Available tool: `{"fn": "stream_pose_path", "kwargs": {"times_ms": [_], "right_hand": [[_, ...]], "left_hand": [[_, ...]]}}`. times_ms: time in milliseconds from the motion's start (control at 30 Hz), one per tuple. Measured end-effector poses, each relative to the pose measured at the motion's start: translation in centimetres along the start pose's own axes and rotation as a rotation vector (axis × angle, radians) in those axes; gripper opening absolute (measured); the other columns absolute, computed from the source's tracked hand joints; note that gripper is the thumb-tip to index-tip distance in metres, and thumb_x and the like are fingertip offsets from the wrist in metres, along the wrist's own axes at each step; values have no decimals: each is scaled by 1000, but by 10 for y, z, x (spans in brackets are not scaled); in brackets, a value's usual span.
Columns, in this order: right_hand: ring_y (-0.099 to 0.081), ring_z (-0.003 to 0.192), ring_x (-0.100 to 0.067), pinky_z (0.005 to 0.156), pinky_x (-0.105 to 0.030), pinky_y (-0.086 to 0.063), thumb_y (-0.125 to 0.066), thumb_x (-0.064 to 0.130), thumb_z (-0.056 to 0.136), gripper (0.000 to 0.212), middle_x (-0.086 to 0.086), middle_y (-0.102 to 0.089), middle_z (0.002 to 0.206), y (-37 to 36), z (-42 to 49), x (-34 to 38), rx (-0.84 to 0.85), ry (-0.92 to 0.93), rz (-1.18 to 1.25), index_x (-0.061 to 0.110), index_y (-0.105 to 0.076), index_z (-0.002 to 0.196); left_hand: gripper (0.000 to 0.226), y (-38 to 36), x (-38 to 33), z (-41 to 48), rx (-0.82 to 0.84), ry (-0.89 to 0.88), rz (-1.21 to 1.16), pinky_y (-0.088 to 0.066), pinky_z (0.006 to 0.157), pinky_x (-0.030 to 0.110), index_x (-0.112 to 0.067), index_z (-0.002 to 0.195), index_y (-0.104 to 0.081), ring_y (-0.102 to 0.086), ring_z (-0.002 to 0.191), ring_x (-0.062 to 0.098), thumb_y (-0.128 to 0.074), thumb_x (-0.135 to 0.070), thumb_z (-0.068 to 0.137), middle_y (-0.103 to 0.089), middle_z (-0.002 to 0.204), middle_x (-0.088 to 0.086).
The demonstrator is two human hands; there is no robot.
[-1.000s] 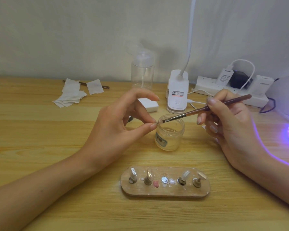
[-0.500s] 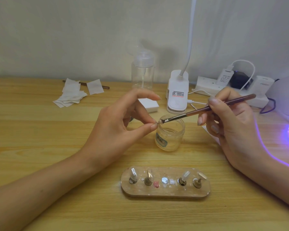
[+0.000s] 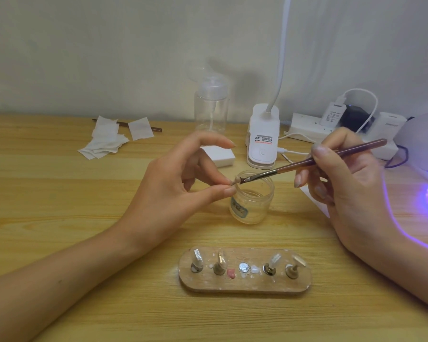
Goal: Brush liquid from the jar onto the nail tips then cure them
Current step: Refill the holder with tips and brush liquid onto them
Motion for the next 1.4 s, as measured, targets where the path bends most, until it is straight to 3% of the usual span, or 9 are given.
{"fn": "stream_pose_path", "kwargs": {"times_ms": [233, 367, 633, 767, 900, 967, 1167, 1300, 1400], "right_hand": [[-30, 39, -11, 39, -16, -24, -52, 18, 96, 25, -5, -62, 57, 3, 0, 2, -30, 12, 44, 27, -49, 73], [-34, 38, -9, 38, -17, -24, -56, 28, 92, 20, -7, -64, 60, -3, -1, 3, 30, 28, 44, 29, -51, 73], [-29, 37, -10, 37, -17, -23, -55, 21, 94, 24, -12, -61, 57, 5, 1, -7, -29, -48, 14, 26, -50, 71], [-24, 40, -11, 40, -23, -15, -52, 20, 93, 21, -8, -60, 56, 7, 1, -5, -58, -59, 30, 22, -48, 73], [-24, 40, -11, 42, -29, -14, -54, 24, 91, 22, -8, -59, 55, 10, 1, -6, -100, -100, 33, 24, -48, 70], [-26, 41, -10, 42, -27, -15, -54, 22, 93, 25, -8, -59, 55, 11, 1, -5, -115, -108, 38, 26, -48, 69], [-26, 41, -12, 43, -32, -13, -52, 20, 95, 23, -7, -59, 56, 11, -1, -4, -103, -105, 42, 23, -48, 72], [-26, 41, -11, 43, -33, -12, -48, 14, 101, 25, -7, -58, 56, 12, -2, -4, -110, -100, 40, 19, -46, 76], [-24, 41, -12, 44, -36, -9, -46, 12, 102, 23, -5, -58, 56, 12, -1, -4, -103, -112, 30, 16, -44, 80]], "left_hand": [[48, 0, 1, 0, 7, 6, -17, -37, 58, 44, -26, 119, -61, -70, 77, 7, -82, -19, 77, -72, 76, -5], [49, 1, 2, 0, 7, 9, -19, -38, 57, 42, -26, 120, -61, -70, 78, 7, -83, -17, 78, -72, 76, -6], [48, 0, 3, 0, 6, 9, -27, -37, 59, 42, -28, 119, -61, -70, 78, 7, -82, -18, 77, -71, 77, -6], [50, 3, 5, 0, -25, 54, -66, -42, 62, 29, -27, 121, -59, -73, 83, 13, -82, -10, 81, -72, 81, -5], [54, 16, -8, 2, -129, 82, -175, -54, 83, 55, -27, 125, -55, -75, 90, 20, -79, -19, 77, -72, 89, -1], [60, 22, -24, 3, -159, 67, -218, -55, 88, 58, -26, 129, -53, -76, 91, 25, -78, -24, 74, -70, 89, -1], [66, 6, -76, -15, 39, -131, -33, -57, 88, 35, -22, 139, -42, -75, 94, 19, -78, -12, 85, -71, 85, -7], [81, -25, -92, -33, 250, -229, 189, -41, 101, 14, -36, 146, -29, -65, 110, 1, -74, -17, 81, -70, 87, -18], [86, -34, -86, -42, 297, -194, 289, -30, 108, 19, -49, 146, -24, -56, 116, -3, -74, -22, 81, -67, 92, -23]]}}
Point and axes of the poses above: each hand's wrist, its own z-axis towards the middle knuckle, its own y-axis out of the back of the hand, x = y × z, the point moved 6 cm from there along z, towards the middle knuckle
